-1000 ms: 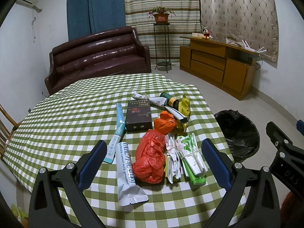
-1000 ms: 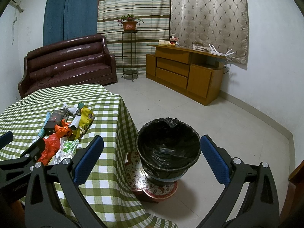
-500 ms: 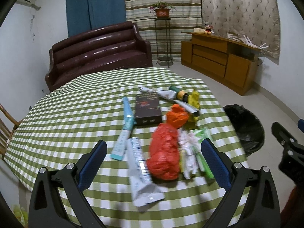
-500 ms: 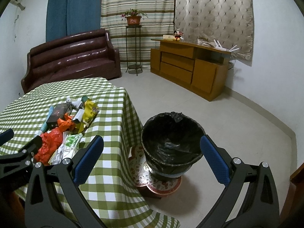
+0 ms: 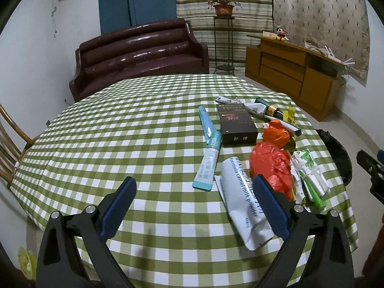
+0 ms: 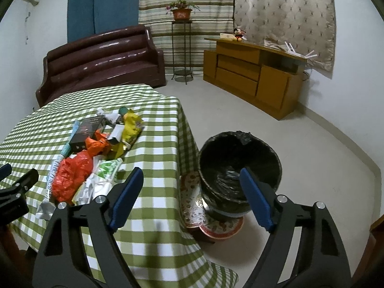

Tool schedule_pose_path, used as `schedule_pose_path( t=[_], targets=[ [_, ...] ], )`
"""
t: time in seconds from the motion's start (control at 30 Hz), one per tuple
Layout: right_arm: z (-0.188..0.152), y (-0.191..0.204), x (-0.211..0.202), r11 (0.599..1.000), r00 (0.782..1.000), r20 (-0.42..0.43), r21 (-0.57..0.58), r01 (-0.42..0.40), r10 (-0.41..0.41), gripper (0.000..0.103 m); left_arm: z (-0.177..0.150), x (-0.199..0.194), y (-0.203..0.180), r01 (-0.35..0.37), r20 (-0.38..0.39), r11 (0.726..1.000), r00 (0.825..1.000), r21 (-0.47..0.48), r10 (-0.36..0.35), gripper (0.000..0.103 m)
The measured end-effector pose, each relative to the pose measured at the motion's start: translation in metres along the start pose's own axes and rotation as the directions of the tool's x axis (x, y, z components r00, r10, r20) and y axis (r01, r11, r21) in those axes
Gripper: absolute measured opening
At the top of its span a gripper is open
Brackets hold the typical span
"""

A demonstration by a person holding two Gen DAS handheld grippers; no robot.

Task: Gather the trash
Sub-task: 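Grasp the green-white packets with the right gripper while the left gripper approaches the white sachet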

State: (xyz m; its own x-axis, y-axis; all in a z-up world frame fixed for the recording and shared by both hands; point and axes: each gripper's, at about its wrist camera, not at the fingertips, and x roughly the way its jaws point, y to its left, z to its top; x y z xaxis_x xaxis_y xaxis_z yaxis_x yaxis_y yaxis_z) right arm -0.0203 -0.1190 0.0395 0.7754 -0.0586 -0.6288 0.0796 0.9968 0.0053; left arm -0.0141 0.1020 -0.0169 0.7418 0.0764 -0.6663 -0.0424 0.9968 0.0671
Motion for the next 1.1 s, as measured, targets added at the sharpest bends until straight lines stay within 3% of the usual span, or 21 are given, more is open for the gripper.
schedule_pose_path(
  t=[0.13, 0.27, 0.67, 1.1],
  targets=[
    [0.001, 0.008, 0.003, 1.0, 1.0, -0.005, -0.007, -0.009, 0.009, 0.08, 0.004, 0.007, 0.003, 0.052, -0.041, 0.999, 0.998, -0.008, -0.053, 0.073],
    [0.001, 0.014, 0.006, 1.0, 1.0, -0.018, -0.011, -0.018, 0.018, 0.079, 0.001, 0.012, 0.001, 0.074, -0.079, 0.997, 0.994, -0.022, -0.075, 0.073],
    [-0.002, 0.05, 0.013, 0.993, 0.994, -0.054, -0.065, -0.098, 0.095, 0.068, 0.003, 0.013, 0.01, 0.006, -0.066, 1.0, 0.998, -0.014, -0.007, 0.075],
    [-0.012, 0.072, 0.034, 0.982, 0.983, -0.123, -0.111, -0.154, 0.14, 0.06, -0.001, 0.018, 0.012, 0.002, -0.086, 1.0, 0.996, -0.021, -0.004, 0.078]
  ],
)
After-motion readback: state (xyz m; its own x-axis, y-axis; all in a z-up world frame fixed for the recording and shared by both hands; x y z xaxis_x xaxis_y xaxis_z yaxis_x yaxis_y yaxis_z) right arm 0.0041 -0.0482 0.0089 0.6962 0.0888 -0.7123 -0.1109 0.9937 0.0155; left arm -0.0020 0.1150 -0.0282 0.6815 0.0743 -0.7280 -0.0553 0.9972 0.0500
